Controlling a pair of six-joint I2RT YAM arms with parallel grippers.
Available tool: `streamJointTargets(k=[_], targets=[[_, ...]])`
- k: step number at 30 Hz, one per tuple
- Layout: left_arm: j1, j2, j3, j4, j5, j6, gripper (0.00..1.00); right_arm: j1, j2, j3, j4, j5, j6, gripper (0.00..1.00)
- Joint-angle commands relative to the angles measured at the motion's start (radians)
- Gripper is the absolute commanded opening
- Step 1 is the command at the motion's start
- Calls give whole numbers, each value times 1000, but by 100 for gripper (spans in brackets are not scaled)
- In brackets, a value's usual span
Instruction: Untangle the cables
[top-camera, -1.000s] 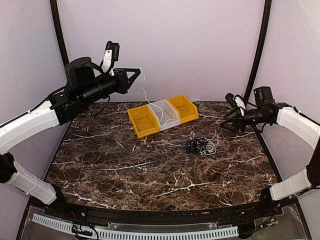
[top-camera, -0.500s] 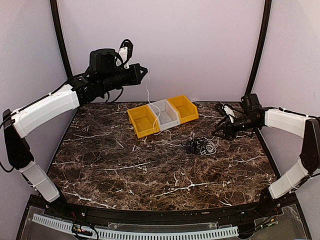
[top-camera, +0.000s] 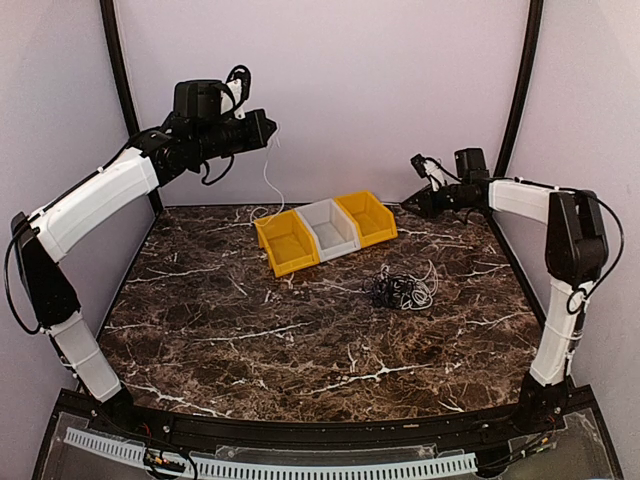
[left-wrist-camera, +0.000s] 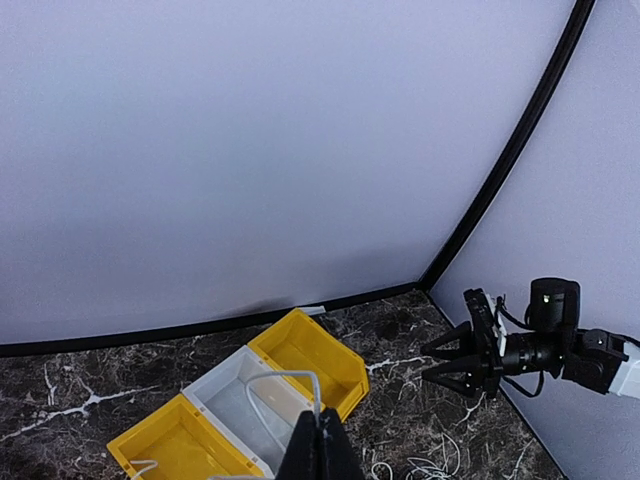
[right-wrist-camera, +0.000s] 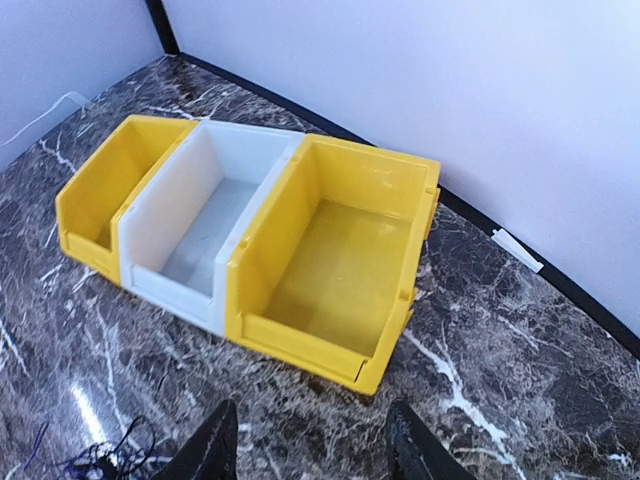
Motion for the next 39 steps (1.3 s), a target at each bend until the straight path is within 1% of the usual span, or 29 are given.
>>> streamJointTargets(k=[1, 5, 10, 13, 17, 18, 19, 21, 25, 28, 33, 39], targets=[[9, -14, 29, -21, 21, 16, 0, 15, 176, 165, 56, 58, 161, 47], [10, -27, 17, -31, 25, 18, 0, 26, 302, 268, 57, 49, 206, 46], [11, -47, -4, -27, 26, 15, 0, 44, 381, 334, 78, 74, 232, 46], [11, -51, -19, -25, 34, 9, 0, 54, 412, 364, 91, 101, 257, 40], [11, -52, -35, -17, 36, -1, 0, 72, 436, 379, 100, 144, 271, 30], [11, -52, -39, -14, 60, -1, 0, 78, 439, 380, 100, 160, 271, 26], [11, -49, -42, -9, 70, -3, 0, 88, 438, 376, 96, 169, 272, 19], [11, -49, -42, -8, 73, -4, 0, 95, 411, 343, 98, 181, 277, 11], [11, -55, -48, -5, 71, -2, 0, 101, 314, 217, 121, 188, 284, 2], [11, -60, -62, 5, 73, -5, 0, 102, 227, 103, 129, 176, 286, 0], [11, -70, -95, 29, 83, -26, 0, 102, 88, -83, 133, 157, 266, 0], [11, -85, -164, 50, 97, -55, 0, 101, -25, -246, 140, 140, 288, 1]])
